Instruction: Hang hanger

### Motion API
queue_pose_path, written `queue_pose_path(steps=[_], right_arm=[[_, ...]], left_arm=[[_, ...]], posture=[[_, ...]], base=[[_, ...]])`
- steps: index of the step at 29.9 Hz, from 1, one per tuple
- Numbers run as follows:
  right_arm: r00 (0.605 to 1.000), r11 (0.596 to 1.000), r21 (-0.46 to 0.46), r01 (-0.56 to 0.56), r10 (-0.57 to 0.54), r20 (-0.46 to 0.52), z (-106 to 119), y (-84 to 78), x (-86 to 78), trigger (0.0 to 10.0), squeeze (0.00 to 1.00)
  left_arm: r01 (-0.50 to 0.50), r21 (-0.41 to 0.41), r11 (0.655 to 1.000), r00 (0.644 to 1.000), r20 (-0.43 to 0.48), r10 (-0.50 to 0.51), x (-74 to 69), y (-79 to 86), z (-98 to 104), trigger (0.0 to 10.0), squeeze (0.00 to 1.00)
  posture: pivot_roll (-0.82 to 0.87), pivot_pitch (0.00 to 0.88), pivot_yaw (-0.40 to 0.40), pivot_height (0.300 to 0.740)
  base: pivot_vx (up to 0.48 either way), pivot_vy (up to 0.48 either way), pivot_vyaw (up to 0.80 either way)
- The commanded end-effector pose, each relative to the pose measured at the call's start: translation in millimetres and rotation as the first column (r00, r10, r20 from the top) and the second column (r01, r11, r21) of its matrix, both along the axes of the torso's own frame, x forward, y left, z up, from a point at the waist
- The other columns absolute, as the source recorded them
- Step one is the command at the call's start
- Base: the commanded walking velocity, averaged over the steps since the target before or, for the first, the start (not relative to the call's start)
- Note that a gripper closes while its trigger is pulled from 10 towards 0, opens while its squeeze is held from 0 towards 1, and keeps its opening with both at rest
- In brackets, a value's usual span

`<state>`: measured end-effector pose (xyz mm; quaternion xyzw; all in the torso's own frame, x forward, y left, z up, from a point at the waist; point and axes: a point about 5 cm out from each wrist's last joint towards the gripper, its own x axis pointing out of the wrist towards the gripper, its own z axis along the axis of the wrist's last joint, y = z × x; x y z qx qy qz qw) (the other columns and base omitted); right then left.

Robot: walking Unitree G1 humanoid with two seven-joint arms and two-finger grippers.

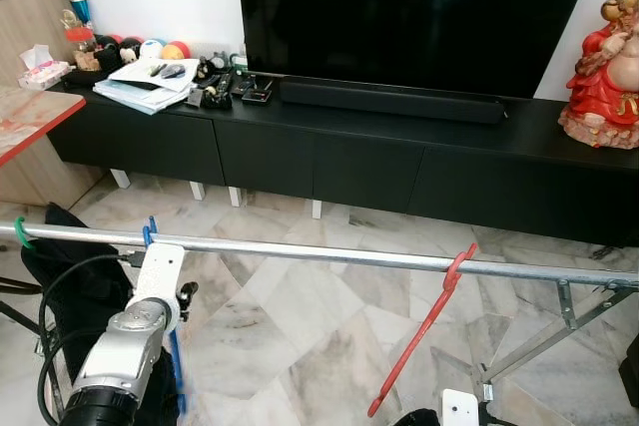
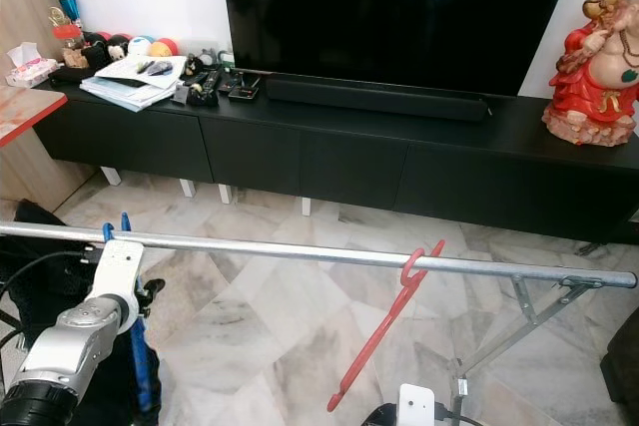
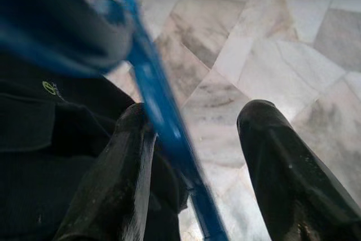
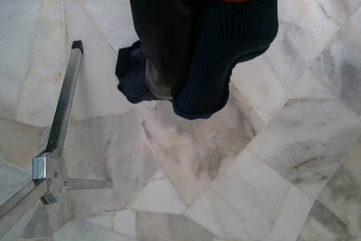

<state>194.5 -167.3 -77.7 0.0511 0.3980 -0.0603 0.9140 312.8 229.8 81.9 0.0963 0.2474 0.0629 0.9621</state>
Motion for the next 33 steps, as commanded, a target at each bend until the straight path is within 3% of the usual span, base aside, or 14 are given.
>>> queue_pose_path(steps=[1, 2, 3, 15, 21, 31, 33], right_arm=[[1.000, 1.000, 0.000, -0.002, 0.002, -0.008, 0.2, 1.2, 1.4, 10.0, 0.00], [1.000, 1.000, 0.000, -0.002, 0.002, -0.009, 0.2, 1.5, 1.5, 10.0, 0.00], [1.000, 1.000, 0.001, -0.003, 0.003, -0.011, 0.2, 1.8, 1.6, 10.0, 0.00], [1.000, 1.000, -0.005, 0.000, 0.000, -0.005, 1.7, -4.2, 3.7, 10.0, 0.00], [0.999, 1.000, -0.013, 0.005, -0.005, 0.032, 13.0, -14.1, 23.4, 10.0, 0.00], [1.000, 1.000, -0.013, 0.001, -0.001, 0.025, 11.0, -12.3, 20.1, 10.0, 0.00], [1.000, 1.000, -0.012, 0.002, -0.001, 0.024, 10.7, -12.3, 19.6, 10.0, 0.00]], left_arm=[[0.007, 0.017, 1.000, 1.000, 0.012, -0.008, 3.2, -1.3, 1.7, 3.1, 0.00], [0.010, 0.018, 1.000, 1.000, 0.015, -0.010, 3.4, -1.7, 2.1, 1.0, 0.00], [0.016, 0.019, 1.000, 1.000, 0.019, -0.017, 3.8, -2.6, 2.7, 0.0, 0.00], [0.021, 0.022, 1.000, 0.999, 0.028, -0.022, 5.2, -4.0, 2.6, 0.0, 0.00], [0.046, 0.005, 0.999, 0.999, 0.019, -0.046, 4.1, -8.6, 1.0, 0.0, 0.00], [0.045, 0.002, 0.999, 0.999, 0.026, -0.045, 1.8, -9.5, 0.1, 0.0, 0.00], [0.070, 0.014, 0.997, 0.994, 0.084, -0.071, -0.4, -8.5, 4.5, 0.0, 0.00]], posture=[[0.06, 0.000, 0.002, 0.740], [0.06, 0.000, 0.002, 0.740], [0.06, 0.000, 0.001, 0.740], [0.06, 0.000, 0.001, 0.740], [0.06, 0.000, 0.002, 0.740], [0.05, 0.000, 0.008, 0.740], [0.05, 0.000, 0.010, 0.740]], base=[[0.000, 0.000, 0.00], [0.000, 0.000, 0.00], [0.000, 0.000, 0.00], [0.000, 0.000, 0.00], [0.000, 0.000, 0.00], [0.000, 0.000, 0.00], [0.000, 0.000, 0.00]])
